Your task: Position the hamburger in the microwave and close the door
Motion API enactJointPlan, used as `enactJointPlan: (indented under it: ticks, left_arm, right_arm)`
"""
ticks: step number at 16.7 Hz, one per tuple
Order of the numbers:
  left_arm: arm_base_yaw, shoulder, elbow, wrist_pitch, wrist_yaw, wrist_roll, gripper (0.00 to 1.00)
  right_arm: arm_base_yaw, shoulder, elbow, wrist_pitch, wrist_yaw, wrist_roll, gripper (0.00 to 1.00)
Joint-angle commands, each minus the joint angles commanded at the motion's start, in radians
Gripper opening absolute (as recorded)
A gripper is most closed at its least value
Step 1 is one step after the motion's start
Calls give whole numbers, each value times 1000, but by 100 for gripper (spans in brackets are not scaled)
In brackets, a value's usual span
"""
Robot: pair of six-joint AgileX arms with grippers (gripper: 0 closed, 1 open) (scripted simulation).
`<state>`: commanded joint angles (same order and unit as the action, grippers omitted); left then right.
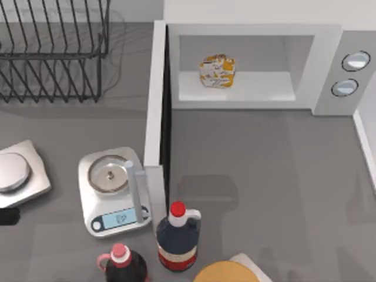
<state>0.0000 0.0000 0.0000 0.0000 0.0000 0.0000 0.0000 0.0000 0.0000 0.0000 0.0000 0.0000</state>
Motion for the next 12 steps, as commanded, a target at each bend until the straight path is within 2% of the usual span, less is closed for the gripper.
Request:
enactJointPlan:
  ticks: [9, 12]
  left_arm:
    - [3, 0, 1, -1, 3, 0, 0]
    - [65, 6, 29, -18, 65, 0, 0]
  right_arm:
    - [0, 0, 0, 0, 0, 0, 100]
    - [0, 0, 0, 0, 0, 0, 100]
